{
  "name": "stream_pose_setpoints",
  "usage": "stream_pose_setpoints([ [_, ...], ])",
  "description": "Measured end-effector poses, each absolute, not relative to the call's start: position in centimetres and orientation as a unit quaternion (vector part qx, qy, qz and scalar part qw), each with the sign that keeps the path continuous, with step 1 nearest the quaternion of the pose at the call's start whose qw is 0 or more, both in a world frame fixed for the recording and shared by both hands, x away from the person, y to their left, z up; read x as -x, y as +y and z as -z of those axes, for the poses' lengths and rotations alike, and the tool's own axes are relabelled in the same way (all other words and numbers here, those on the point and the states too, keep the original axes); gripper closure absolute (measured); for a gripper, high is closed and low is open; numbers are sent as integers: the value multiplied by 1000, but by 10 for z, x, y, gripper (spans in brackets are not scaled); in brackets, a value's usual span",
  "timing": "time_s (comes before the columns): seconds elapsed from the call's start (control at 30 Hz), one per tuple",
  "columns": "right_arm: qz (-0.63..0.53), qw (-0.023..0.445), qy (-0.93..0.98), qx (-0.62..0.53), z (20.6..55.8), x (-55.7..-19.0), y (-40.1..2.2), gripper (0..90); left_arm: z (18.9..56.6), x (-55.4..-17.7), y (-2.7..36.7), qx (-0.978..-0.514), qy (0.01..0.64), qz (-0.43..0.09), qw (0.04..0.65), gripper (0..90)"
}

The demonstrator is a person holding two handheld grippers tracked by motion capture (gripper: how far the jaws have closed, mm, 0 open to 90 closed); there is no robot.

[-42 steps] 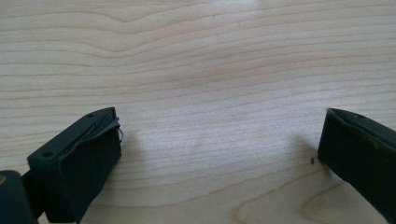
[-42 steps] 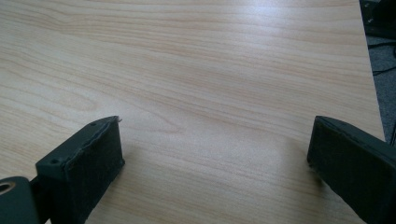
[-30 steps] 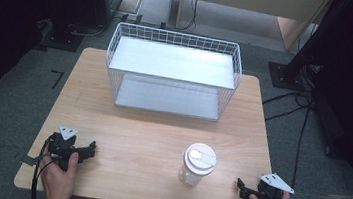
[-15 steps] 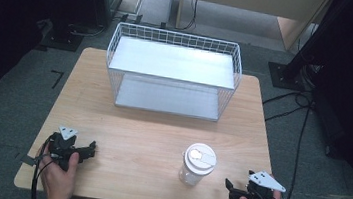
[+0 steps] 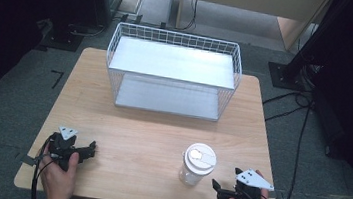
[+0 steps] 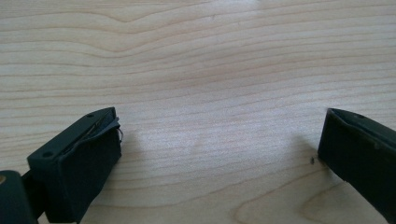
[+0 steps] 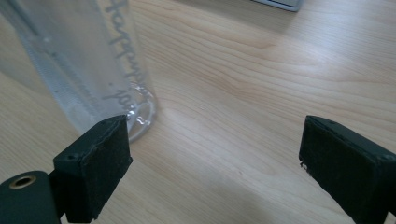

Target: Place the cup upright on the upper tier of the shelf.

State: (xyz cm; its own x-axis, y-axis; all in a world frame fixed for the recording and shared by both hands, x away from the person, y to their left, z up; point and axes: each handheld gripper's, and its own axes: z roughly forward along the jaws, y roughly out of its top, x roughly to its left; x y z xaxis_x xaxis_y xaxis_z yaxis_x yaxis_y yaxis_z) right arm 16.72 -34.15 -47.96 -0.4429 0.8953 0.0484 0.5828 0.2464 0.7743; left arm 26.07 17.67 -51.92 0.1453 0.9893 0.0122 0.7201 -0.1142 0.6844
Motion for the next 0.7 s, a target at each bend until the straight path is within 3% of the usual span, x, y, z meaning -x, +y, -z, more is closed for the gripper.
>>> stream_pose_setpoints([
  [0.7, -422, 180, 778, -429, 482, -170, -294, 66, 519, -261, 176, -708, 603, -243, 276, 0],
])
